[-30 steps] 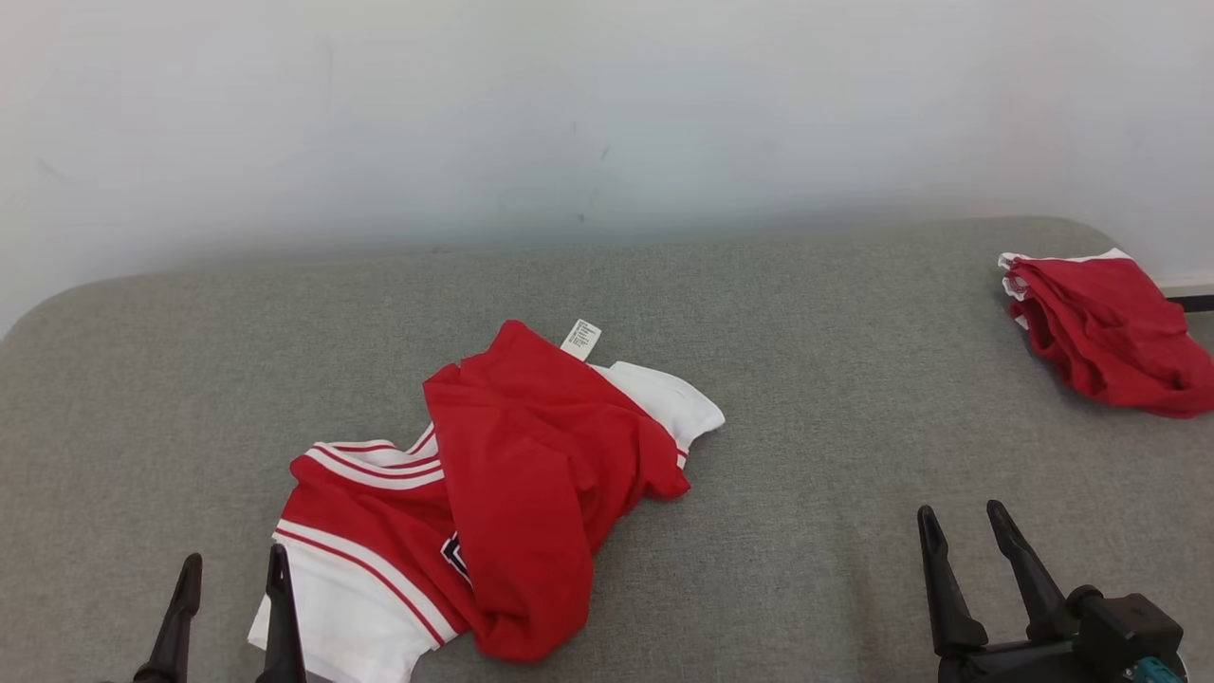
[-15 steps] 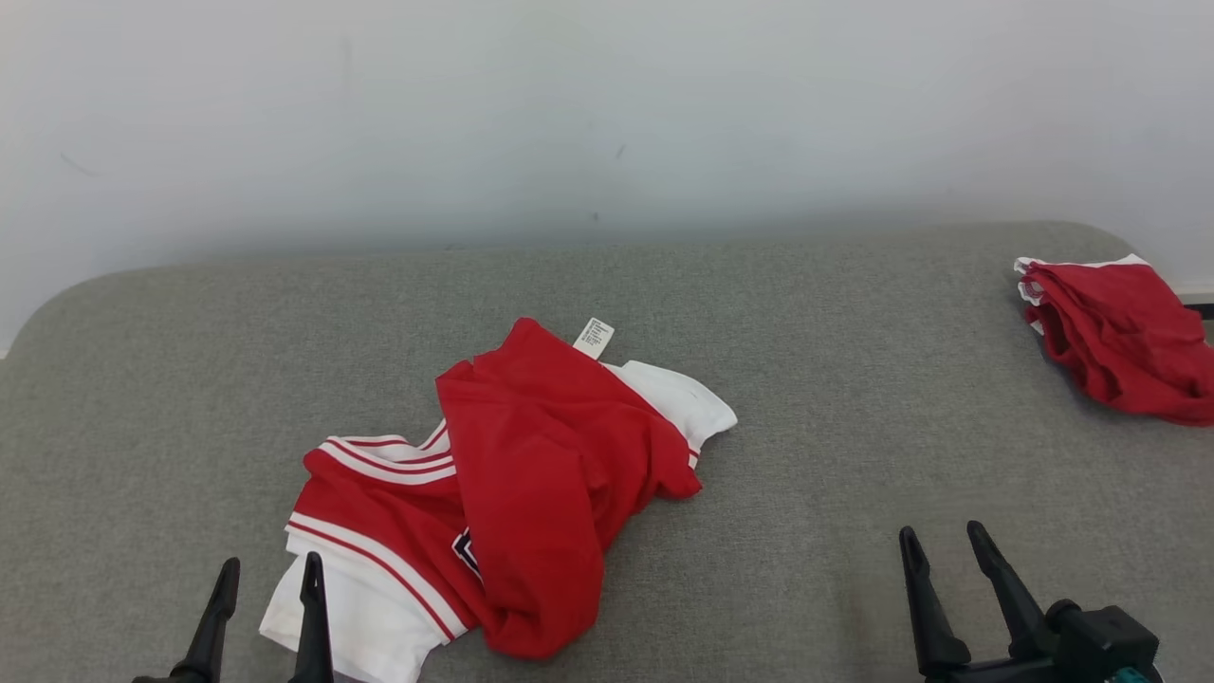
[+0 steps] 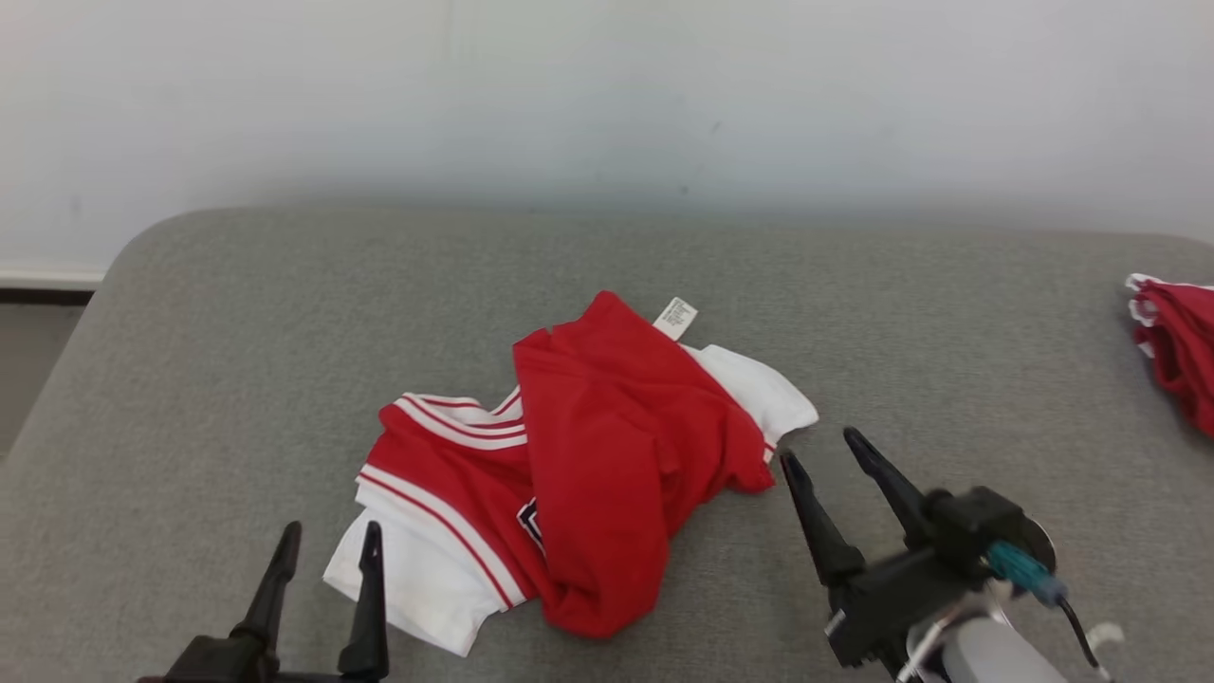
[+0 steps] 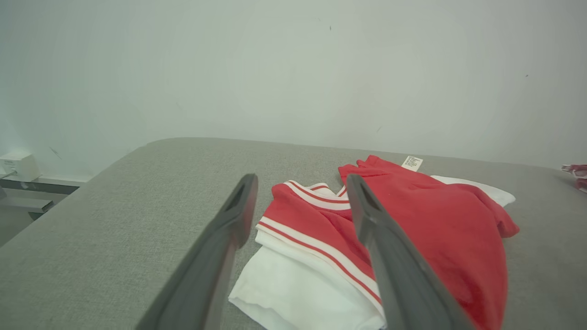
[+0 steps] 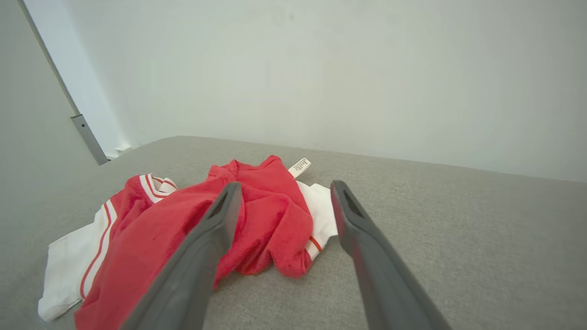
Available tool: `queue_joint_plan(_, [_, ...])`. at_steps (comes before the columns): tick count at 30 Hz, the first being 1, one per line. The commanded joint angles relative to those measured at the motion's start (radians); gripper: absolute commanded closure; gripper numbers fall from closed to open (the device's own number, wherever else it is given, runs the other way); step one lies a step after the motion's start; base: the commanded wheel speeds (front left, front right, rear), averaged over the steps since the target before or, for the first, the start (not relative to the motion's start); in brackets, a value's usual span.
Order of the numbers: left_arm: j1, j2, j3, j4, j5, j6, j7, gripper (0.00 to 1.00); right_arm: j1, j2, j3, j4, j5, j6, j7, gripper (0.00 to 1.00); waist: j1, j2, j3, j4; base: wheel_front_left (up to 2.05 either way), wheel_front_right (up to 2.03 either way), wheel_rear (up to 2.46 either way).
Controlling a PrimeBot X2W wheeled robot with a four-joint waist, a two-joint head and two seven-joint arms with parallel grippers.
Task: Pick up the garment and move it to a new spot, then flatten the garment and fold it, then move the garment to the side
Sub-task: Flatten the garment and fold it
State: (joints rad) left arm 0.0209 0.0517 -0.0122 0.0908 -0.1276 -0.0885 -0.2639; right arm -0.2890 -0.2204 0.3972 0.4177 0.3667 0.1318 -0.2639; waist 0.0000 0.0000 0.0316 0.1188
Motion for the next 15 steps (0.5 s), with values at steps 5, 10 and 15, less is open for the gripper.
queue_joint_plan(5, [-0.040,-0.001,-0.043,0.013,-0.032,0.015,0.000,0.00,-0.128,0.026,0.080,0.092,0.045,-0.003,0.000,0.00,0.0000,0.0000,0.065,0.086,0.00,0.00,0.00])
queue_joint_plan(10, [-0.073,-0.001,-0.077,0.024,-0.052,0.027,0.000,0.00,-0.211,0.060,0.150,0.214,0.117,-0.003,0.000,0.00,0.0000,0.0000,0.092,0.127,0.00,0.00,0.00])
queue_joint_plan(15, [-0.094,-0.001,-0.101,0.034,-0.066,0.032,0.000,0.00,-0.260,0.088,0.220,0.332,0.203,-0.003,0.001,0.00,0.0000,0.0000,0.107,0.151,0.00,0.00,0.00])
